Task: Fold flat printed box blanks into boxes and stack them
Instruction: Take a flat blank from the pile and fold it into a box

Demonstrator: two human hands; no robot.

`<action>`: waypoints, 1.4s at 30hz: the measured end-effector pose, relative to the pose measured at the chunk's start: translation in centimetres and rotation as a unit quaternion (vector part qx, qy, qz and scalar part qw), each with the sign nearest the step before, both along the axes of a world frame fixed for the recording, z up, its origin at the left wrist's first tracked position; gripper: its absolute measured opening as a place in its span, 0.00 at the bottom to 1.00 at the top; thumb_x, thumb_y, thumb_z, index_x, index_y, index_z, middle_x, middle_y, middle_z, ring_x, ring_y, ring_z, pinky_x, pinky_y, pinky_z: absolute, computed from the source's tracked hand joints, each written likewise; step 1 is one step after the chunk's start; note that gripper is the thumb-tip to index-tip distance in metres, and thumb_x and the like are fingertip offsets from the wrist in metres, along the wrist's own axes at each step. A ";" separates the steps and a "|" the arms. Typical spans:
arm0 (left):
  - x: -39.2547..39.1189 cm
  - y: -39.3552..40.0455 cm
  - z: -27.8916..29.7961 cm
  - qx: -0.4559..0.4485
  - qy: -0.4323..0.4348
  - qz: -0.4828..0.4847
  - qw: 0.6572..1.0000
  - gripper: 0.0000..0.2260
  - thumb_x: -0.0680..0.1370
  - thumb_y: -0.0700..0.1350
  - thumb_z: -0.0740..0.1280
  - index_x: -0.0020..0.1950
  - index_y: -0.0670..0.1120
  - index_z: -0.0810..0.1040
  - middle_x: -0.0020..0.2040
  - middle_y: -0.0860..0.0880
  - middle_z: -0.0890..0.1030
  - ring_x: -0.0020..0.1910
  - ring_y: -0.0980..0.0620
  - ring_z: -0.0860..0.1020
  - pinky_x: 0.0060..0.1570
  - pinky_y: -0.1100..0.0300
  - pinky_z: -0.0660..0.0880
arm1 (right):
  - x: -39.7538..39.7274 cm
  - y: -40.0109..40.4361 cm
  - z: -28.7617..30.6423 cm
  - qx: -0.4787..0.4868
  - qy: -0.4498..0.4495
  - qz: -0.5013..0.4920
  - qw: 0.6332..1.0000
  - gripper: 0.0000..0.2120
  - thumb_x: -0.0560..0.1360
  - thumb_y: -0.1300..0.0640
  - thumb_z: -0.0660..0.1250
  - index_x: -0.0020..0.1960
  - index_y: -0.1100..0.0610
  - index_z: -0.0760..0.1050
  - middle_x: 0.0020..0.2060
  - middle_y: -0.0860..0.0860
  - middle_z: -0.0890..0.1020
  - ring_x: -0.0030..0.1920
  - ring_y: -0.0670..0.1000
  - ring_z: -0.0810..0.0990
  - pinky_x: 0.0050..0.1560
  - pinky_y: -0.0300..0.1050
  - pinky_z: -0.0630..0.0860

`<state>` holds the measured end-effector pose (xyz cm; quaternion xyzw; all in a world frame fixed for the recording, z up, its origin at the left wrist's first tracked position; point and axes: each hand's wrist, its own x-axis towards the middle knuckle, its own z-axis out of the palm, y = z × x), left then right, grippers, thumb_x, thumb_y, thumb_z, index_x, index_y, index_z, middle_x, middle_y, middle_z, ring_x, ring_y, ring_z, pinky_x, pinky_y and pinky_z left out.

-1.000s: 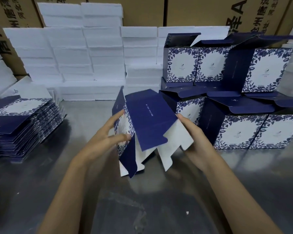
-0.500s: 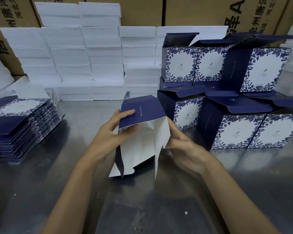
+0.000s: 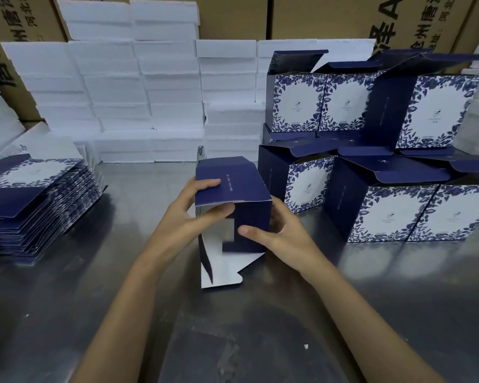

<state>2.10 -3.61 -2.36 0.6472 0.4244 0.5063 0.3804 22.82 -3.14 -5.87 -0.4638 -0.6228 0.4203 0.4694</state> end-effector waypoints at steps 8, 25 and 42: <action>0.4 -0.3 0.4 0.008 -0.058 -0.004 0.998 0.25 0.71 0.24 0.70 0.65 0.40 0.75 0.69 0.42 0.74 0.59 0.48 0.77 0.50 0.59 0.82 | 2.8 0.5 0.6 -0.002 -0.294 -0.005 0.956 0.18 0.66 0.37 0.78 0.41 0.49 0.78 0.34 0.41 0.81 0.37 0.40 0.78 0.41 0.41 0.76; 0.8 0.0 0.3 -0.041 -0.121 -0.010 0.992 0.24 0.65 0.36 0.77 0.58 0.50 0.79 0.67 0.44 0.75 0.64 0.39 0.76 0.60 0.42 0.77 | 2.7 0.0 1.3 0.087 -0.261 -0.004 0.961 0.22 0.76 0.50 0.75 0.33 0.62 0.69 0.25 0.49 0.66 0.28 0.45 0.62 0.30 0.34 0.64; 1.1 -0.8 0.7 0.035 0.041 -0.008 0.999 0.31 0.70 0.30 0.75 0.70 0.45 0.70 0.70 0.46 0.71 0.65 0.49 0.76 0.56 0.66 0.75 | 1.9 -2.0 4.8 0.097 0.025 -0.045 0.994 0.10 0.73 0.51 0.72 0.47 0.56 0.74 0.45 0.46 0.77 0.46 0.44 0.75 0.48 0.34 0.70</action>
